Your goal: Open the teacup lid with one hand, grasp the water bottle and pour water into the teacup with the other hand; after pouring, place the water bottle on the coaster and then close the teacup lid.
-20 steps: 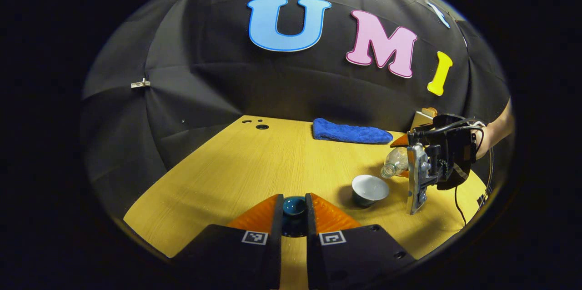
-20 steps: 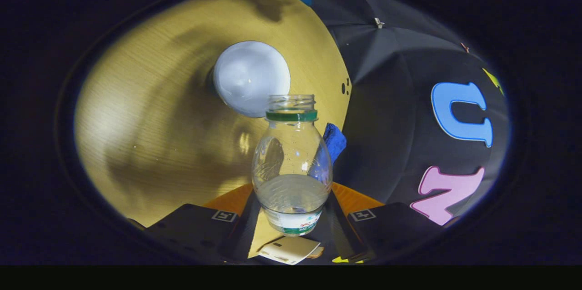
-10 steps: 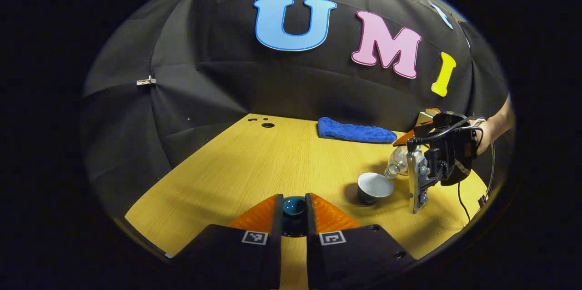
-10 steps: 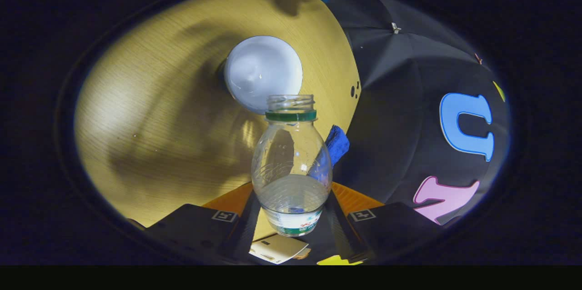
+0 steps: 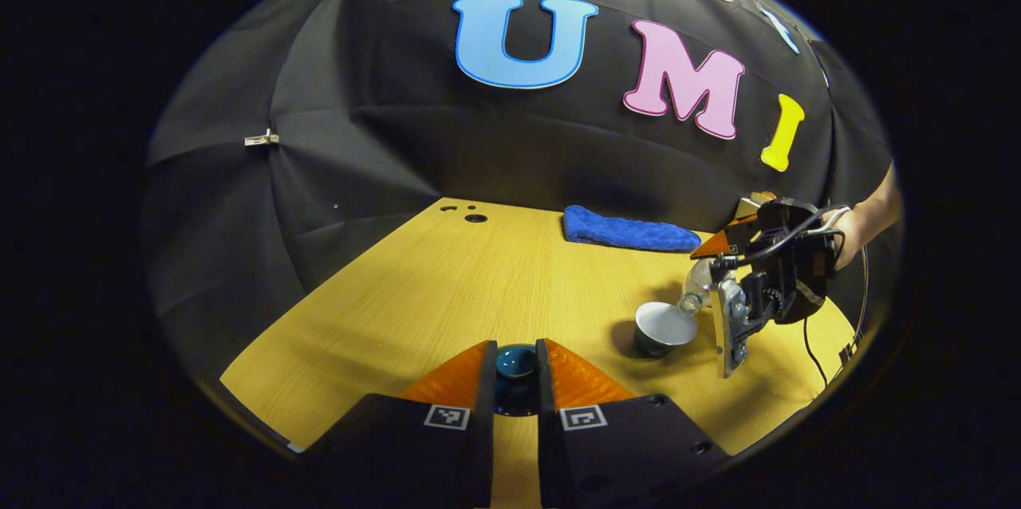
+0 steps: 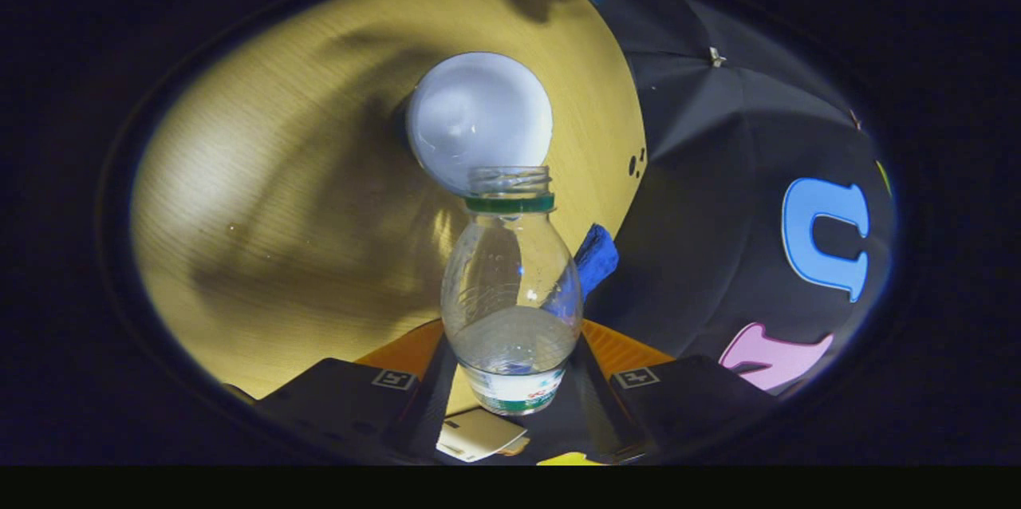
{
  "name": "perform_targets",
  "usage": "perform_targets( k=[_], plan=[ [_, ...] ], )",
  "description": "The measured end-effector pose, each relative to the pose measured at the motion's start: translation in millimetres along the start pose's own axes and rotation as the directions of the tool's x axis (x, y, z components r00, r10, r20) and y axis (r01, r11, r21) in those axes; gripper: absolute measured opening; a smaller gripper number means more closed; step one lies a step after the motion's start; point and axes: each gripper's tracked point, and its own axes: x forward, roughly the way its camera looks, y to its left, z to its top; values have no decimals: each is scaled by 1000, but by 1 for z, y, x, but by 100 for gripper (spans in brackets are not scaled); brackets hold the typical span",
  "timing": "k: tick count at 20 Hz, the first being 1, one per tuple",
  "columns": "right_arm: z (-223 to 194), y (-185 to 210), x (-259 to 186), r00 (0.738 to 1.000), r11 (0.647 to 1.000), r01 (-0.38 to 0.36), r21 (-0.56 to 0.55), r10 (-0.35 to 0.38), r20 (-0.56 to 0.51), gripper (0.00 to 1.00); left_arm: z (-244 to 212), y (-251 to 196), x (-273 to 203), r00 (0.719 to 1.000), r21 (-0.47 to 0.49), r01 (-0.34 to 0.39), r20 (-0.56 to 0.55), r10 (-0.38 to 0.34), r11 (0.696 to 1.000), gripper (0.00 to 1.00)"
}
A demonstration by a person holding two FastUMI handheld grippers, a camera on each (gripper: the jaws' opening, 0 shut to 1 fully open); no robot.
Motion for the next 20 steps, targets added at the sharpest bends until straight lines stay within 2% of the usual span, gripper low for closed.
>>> perform_targets(
  k=[2,6,7,11,20],
  plan=[
    [-1,2,1,1000,1000,-9,2,9,-4,70,-1,0,1,1000,-1,-1,-1,1,1000,27],
    [1,0,0,1000,1000,-7,-16,7,0,70,0,2,0,1000,1,-1,-1,1,1000,27],
    [1,-1,1,1000,1000,-6,-24,6,2,74,-1,3,0,1000,2,-2,-3,2,1000,27],
    [3,-7,-1,1000,997,-7,-74,8,8,74,0,3,-1,1000,-2,-1,-4,1,1000,27],
    [2,-15,3,1000,994,-16,-110,16,-6,74,-5,12,-8,1000,-4,-13,-13,13,1000,27]
  ],
)
